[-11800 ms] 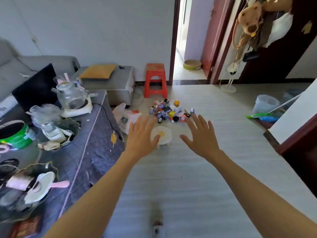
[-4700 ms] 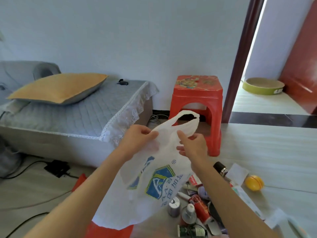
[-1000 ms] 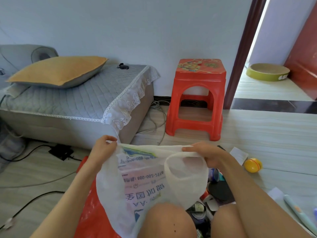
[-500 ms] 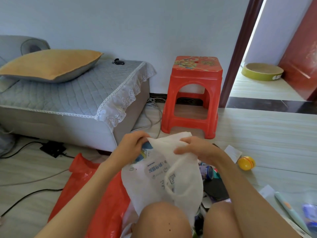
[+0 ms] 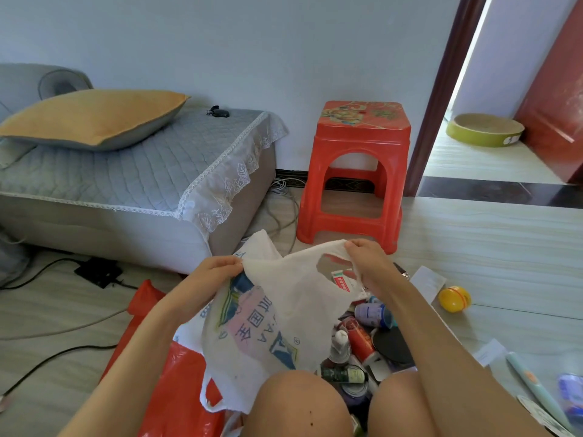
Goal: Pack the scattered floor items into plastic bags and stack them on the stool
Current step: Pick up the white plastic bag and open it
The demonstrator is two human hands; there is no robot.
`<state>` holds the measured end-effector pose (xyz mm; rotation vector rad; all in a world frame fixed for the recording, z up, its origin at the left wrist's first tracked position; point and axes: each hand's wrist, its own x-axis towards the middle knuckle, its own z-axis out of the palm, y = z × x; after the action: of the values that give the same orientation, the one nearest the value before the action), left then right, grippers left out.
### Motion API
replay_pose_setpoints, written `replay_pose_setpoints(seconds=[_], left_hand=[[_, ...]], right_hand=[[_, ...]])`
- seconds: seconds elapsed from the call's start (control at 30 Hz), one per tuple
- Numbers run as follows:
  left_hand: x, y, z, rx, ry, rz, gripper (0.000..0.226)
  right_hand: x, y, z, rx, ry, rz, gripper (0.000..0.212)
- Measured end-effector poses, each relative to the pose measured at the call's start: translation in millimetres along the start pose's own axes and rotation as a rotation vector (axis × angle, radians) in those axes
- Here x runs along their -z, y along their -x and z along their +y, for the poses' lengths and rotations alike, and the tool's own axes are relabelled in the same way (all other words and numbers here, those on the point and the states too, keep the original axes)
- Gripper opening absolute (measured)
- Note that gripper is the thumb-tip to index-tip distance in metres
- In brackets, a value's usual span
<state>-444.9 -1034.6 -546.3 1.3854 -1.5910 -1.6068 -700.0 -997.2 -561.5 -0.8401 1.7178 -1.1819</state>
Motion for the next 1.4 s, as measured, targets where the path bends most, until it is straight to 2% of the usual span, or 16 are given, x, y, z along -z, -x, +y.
replay_pose_setpoints(seconds=[0.1,0.17,0.23,0.33,0.4,0.47,0.53,0.6,0.7,0.77,0.9,1.0,1.13,1.2,1.27,1.4], left_hand=[[1.2,4.2,-3.4,0.046,0.118,-0.108,0.024],[-1.3,4.4,-2.0,0.053,0.215,-0.077,0.024],[-8.2,0.5,1.3,0.078,0.228,0.054,0.021],[-14.6,-13.0,5.5,0.1,0.211,0.327,0.019],[-15.8,-18.3,10.1,0.096,0.256,0.437,0.019],[-16.9,-17.6,16.8,0.091,0.299,0.427,0.019],[-18.4,-13.0,23.0,0.075,0.345,0.344,0.021],[-17.6,-6.6,27.5,0.039,0.32,0.24,0.023],[-9.2,2.6,29.6,-0.03,0.247,0.101,0.024],[2.3,5.0,27.2,-0.091,0.16,0.128,0.022],[31.0,-0.5,10.4,-0.22,-0.51,0.389,0.026],[24.1,3.7,4.8,-0.333,-0.962,0.632,0.015],[-16.7,9.8,10.5,-0.836,-1.142,0.382,0.041],[-30.5,7.4,10.1,-0.737,-1.098,0.318,0.034],[-31.7,-1.3,7.1,-0.584,-0.931,0.419,0.021],[-13.7,-17.6,6.0,-0.314,-0.703,0.617,0.016]], right_hand=[[-0.5,-0.2,4.0,0.043,-0.122,0.103,0.012],[-0.4,-4.7,7.2,0.147,0.15,0.246,0.013],[-4.5,-8.6,8.4,0.282,0.396,0.359,0.017],[-18.9,0.7,-4.2,0.58,0.49,0.528,0.016],[-30.0,10.7,-11.6,0.83,0.53,0.488,0.027],[-41.0,18.7,-8.4,0.954,0.689,0.226,0.051],[-50.5,21.2,-2.2,0.868,0.988,0.0,0.081],[-58.7,18.3,2.4,0.806,1.086,-0.05,0.084],[-67.6,16.3,1.7,0.946,0.989,0.062,0.033],[-65.1,10.0,0.1,0.999,0.837,0.13,0.019],[-46.2,8.5,-10.7,0.56,0.438,-0.151,0.016],[-41.8,10.6,-7.3,0.431,0.348,-0.223,0.024],[-50.4,10.9,-10.8,0.408,0.283,-0.185,0.028],[-52.1,11.1,-11.5,0.407,0.26,-0.182,0.027],[-49.5,8.8,-6.9,0.404,0.331,-0.18,0.02],[-35.0,-4.6,1.7,0.546,0.584,0.12,0.029]])
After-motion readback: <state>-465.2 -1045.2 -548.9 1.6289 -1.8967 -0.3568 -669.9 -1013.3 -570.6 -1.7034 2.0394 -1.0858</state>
